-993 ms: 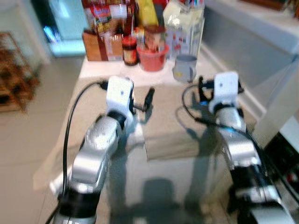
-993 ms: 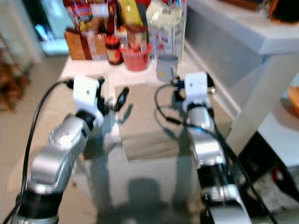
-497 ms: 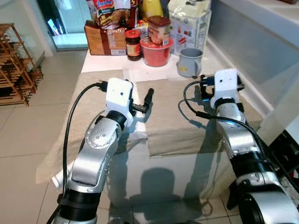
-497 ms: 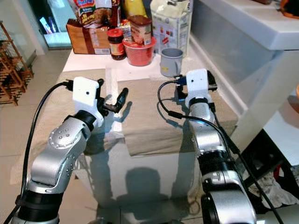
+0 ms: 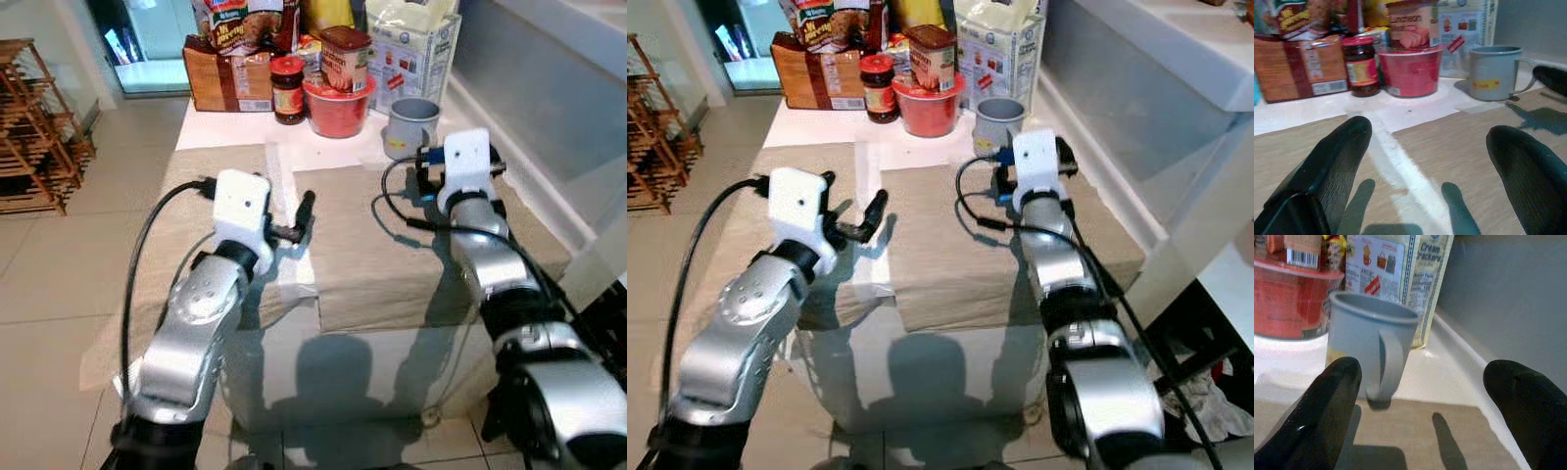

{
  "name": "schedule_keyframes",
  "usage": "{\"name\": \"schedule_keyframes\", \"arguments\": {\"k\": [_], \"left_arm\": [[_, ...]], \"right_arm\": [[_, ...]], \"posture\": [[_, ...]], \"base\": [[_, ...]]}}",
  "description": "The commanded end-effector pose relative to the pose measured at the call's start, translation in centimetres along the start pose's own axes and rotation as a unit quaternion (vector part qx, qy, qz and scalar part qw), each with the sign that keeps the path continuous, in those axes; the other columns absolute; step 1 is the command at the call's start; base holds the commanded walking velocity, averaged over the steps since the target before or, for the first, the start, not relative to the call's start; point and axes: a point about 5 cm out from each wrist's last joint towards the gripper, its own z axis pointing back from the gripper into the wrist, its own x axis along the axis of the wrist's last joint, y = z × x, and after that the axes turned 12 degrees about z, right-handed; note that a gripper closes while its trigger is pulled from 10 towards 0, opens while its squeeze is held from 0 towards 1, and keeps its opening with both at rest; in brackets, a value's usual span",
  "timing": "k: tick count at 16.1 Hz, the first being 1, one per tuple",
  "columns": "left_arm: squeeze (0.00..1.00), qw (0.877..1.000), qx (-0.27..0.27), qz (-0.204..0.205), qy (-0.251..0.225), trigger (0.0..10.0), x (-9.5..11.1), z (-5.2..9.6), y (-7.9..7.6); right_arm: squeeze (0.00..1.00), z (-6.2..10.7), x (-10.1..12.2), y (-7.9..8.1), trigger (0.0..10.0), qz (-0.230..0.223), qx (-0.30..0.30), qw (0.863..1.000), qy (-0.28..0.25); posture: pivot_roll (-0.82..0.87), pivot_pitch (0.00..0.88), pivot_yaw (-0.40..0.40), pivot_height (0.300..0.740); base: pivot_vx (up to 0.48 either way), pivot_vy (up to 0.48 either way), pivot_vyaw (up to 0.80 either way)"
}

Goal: Setting the table

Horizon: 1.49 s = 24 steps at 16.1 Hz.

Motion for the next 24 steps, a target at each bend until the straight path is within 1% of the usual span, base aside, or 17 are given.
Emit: {"name": "schedule_keyframes", "arguments": {"k": [1, 4, 6, 9, 11, 15, 17, 22, 23, 24], "left_arm": [[0.0, 1.0, 0.009, -0.005, 0.003, 10.0, 0.1, 0.3, 0.3], [0.0, 1.0, 0.019, -0.013, 0.007, 10.0, 0.3, 1.2, 0.8], [0.0, 1.0, 0.024, -0.017, 0.01, 10.0, 0.5, 1.6, 1.0], [0.0, 0.999, 0.03, -0.026, 0.017, 10.0, 0.8, 2.4, 1.3], [0.0, 0.999, 0.033, -0.028, 0.02, 10.0, 0.9, 2.7, 1.5], [0.0, 0.999, 0.035, -0.026, 0.021, 10.0, 1.0, 2.7, 1.4], [0.0, 0.999, 0.032, -0.021, 0.022, 10.0, 0.9, 2.6, 1.1], [0.0, 0.999, 0.033, -0.017, 0.021, 10.0, 0.9, 2.4, 0.9], [0.0, 0.999, 0.033, -0.017, 0.021, 10.0, 0.9, 2.4, 0.9], [0.0, 0.999, 0.033, -0.016, 0.02, 10.0, 0.9, 2.3, 0.8]], "right_arm": [[0.0, -0.3, 0.3, -0.3, 10.0, -0.009, -0.008, 1.0, -0.002], [0.0, -0.9, 0.5, -0.2, 10.0, -0.013, -0.009, 1.0, 0.003], [0.0, -1.2, 0.3, -0.2, 10.0, -0.016, -0.009, 1.0, 0.017], [0.0, -1.3, -0.5, -0.2, 10.0, -0.012, -0.002, 0.999, 0.05], [0.0, -1.4, -1.1, -0.6, 10.0, -0.003, -0.009, 0.998, 0.068], [0.0, -1.3, -1.8, -1.2, 10.0, 0.005, -0.016, 0.995, 0.096], [0.0, -1.4, -2.0, -1.5, 10.0, 0.0, -0.018, 0.994, 0.108], [0.0, -1.6, -1.5, -1.1, 10.0, -0.007, -0.01, 0.994, 0.108], [0.0, -1.7, -1.2, -1.0, 9.2, -0.013, -0.009, 0.995, 0.1], [0.0, -1.8, -0.7, -0.9, 0.0, -0.012, -0.003, 0.996, 0.083]], "posture": [[0.13, 0.0, 0.024, 0.74], [0.18, 0.001, 0.028, 0.74], [0.2, 0.007, 0.033, 0.74], [0.23, 0.019, 0.039, 0.74], [0.24, 0.028, 0.042, 0.74], [0.22, 0.033, 0.038, 0.74], [0.21, 0.039, 0.036, 0.74], [0.21, 0.043, 0.03, 0.74], [0.21, 0.042, 0.029, 0.74], [0.21, 0.039, 0.03, 0.74]], "base": [[0.0, 0.0, 0.0], [0.0, 0.0, 0.0], [0.0, 0.0, 0.0], [0.0, 0.0, 0.0], [0.0, 0.0, 0.0], [0.0, 0.0, 0.0], [0.0, 0.0, 0.0], [0.0, 0.0, 0.0], [0.0, 0.0, 0.0], [0.0, 0.0, 0.0]]}}
